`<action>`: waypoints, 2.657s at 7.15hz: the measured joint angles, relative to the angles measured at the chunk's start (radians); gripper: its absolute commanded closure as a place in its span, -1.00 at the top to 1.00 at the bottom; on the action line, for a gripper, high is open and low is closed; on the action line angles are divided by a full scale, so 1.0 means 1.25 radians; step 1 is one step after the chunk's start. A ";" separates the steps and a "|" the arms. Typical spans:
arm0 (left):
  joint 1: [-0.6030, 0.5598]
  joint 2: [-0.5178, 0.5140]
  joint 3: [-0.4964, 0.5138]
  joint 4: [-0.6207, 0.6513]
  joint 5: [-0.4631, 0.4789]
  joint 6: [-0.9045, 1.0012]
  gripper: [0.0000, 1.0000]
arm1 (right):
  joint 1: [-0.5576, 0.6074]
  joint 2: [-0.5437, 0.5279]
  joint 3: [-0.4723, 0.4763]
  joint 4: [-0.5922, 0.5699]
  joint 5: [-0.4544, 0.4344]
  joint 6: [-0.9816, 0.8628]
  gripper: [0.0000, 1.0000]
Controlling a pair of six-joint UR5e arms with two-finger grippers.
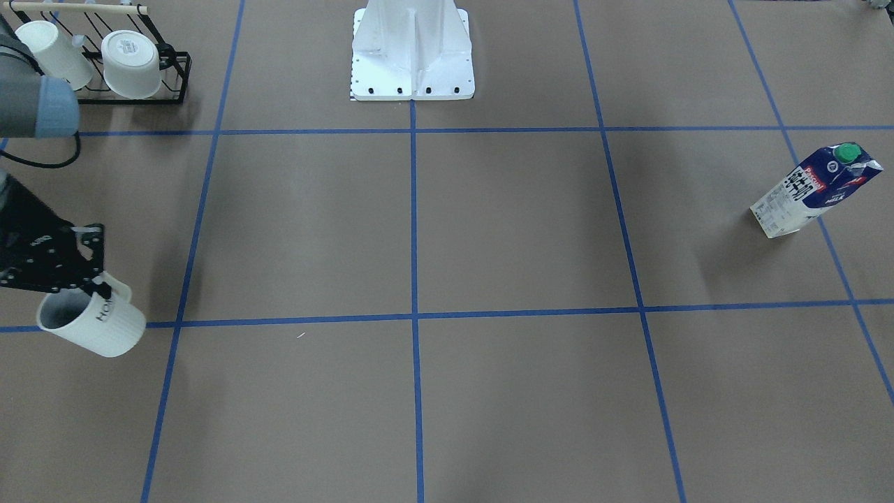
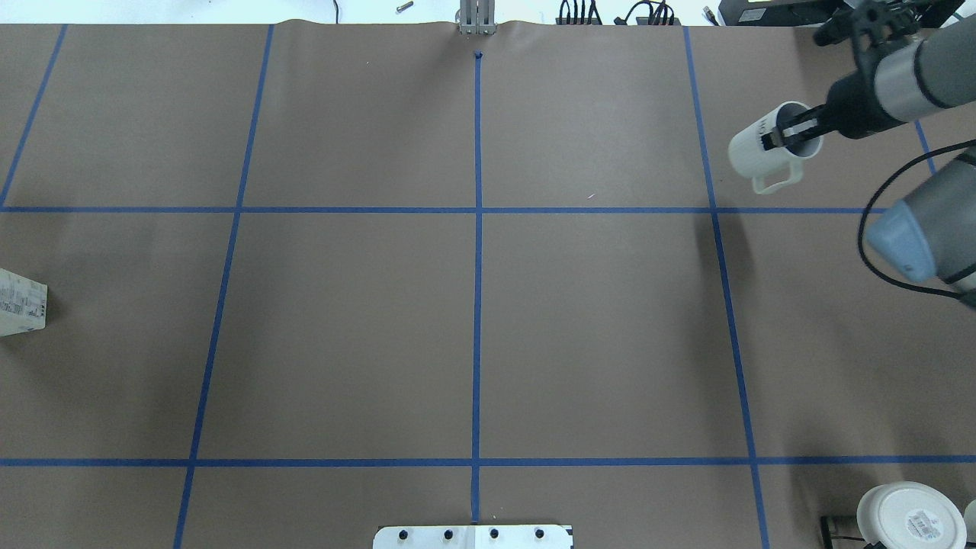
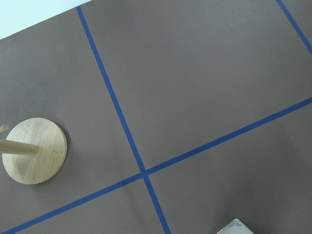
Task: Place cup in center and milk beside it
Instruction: 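Carry the white mug with the right gripper to the table center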
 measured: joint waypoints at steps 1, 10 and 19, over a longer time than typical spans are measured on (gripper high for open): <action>0.000 0.000 0.002 0.000 0.000 0.000 0.96 | -0.071 0.079 0.003 -0.084 -0.051 0.077 -1.00; 0.000 -0.001 0.012 0.000 -0.001 0.000 0.96 | -0.471 0.535 -0.147 -0.589 -0.344 0.445 -1.00; 0.000 -0.001 0.017 0.000 0.000 0.000 0.96 | -0.459 0.520 -0.157 -0.422 -0.322 0.468 1.00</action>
